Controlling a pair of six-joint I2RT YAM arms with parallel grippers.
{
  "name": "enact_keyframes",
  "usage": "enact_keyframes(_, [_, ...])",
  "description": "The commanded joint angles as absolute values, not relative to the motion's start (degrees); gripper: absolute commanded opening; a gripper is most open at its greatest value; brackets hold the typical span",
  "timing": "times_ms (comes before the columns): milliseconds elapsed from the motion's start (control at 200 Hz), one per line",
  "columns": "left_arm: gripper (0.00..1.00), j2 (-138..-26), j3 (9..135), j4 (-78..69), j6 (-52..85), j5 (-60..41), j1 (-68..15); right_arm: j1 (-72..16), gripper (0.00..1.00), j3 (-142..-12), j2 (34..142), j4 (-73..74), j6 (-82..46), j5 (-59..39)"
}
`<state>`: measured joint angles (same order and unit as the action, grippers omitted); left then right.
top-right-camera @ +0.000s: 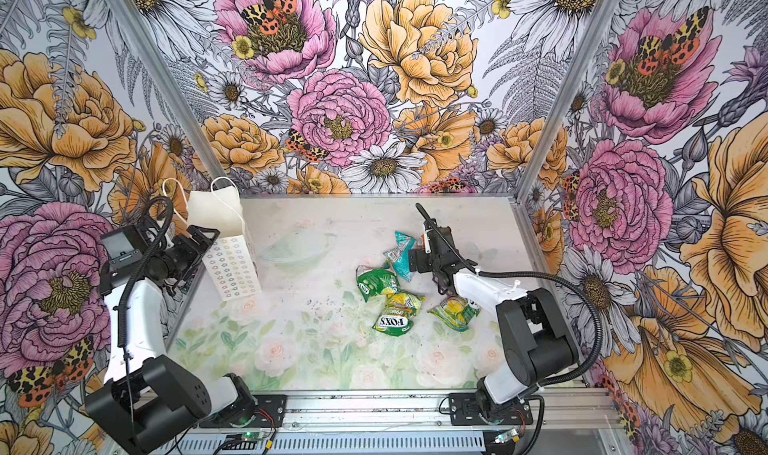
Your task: Place the snacks into the paper bag
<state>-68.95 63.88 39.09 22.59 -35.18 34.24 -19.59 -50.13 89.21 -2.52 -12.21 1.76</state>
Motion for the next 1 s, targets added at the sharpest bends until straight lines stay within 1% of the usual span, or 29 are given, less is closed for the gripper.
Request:
enact_keyframes(0, [0.99, -67.93, 64.04, 37.66, 23.27, -32.69, 33.92, -20.19, 0.96, -51.86, 90.38, -2.02, -12.23, 2.63])
enact_keyframes(250, [0.99, -68.34, 64.61, 39.77, 23.06, -28.19, 33.47, -20.3, 0.96, -51.59, 90.59, -2.02, -12.2, 2.92])
enact_keyframes(430, [0.99, -67.44, 69.25, 44.45, 20.78, -23.76, 32.89, -20.31, 0.96, -51.81, 90.94, -2.02, -12.13, 2.9])
enact_keyframes(721, [0.99, -66.27, 75.48, 47.27, 19.48, -20.98, 32.61, -20.57, 0.96, -52.38, 91.49, -2.02, -12.32, 2.31])
enact_keyframes(996, [0.99, -69.02, 80.14, 49.41, 17.96, -17.86, 32.63, -20.83, 0.96, -52.71, 91.58, -2.1, -12.51, 2.11])
